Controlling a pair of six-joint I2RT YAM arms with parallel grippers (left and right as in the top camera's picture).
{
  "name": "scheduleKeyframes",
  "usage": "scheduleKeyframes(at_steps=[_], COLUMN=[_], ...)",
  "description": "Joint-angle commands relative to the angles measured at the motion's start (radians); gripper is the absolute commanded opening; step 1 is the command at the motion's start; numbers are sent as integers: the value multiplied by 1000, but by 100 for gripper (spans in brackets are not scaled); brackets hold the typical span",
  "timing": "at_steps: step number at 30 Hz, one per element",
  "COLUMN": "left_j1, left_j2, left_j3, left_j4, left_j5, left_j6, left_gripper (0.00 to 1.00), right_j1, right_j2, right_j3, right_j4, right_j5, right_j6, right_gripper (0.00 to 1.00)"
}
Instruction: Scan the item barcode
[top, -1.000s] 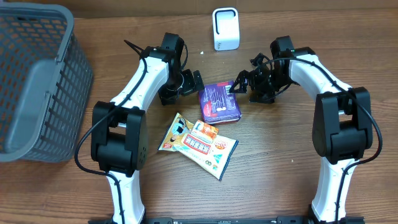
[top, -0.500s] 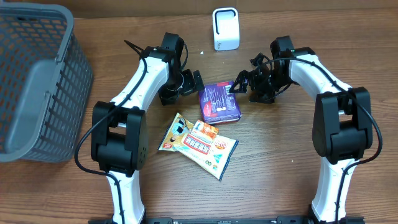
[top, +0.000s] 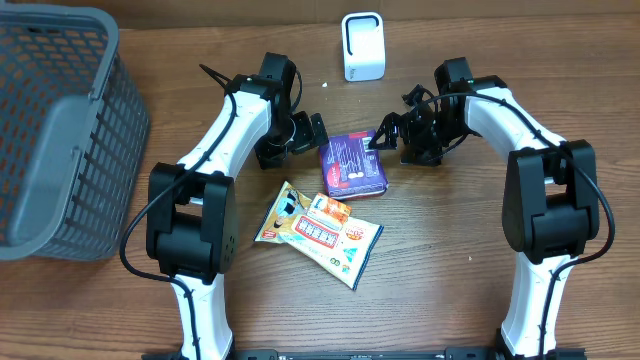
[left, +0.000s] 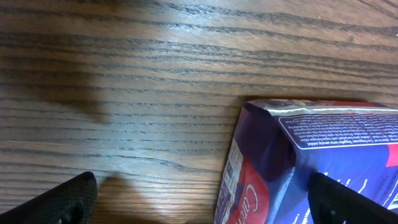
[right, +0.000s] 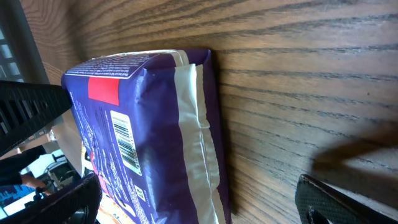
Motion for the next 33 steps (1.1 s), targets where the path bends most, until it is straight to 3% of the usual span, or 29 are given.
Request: scheduleKeyframes(at_steps=[1,12,18,26,33], left_j1=[-6,-6,-6,-6,-6], left_j2=[-1,-1,-1,-1,-1], left_j3=[-8,-8,-8,-8,-8], left_j4=[2,2,2,2,3], left_j5=[-9,-9,-9,-9,-9], left_j6=[20,20,20,20,20], left_gripper=[100,100,100,100,100], right_j1=[-5,-5,0,57,103], right_j2=[-18,-18,-18,-17,-17], right_j3=[-7,-7,-7,-27,-44], right_j4=[0,-3,-23,2,5], right_j5=[-14,-89,-91,-57,20], right_j6=[-5,-5,-9,-8,52], right_gripper=[100,100,97,85,83])
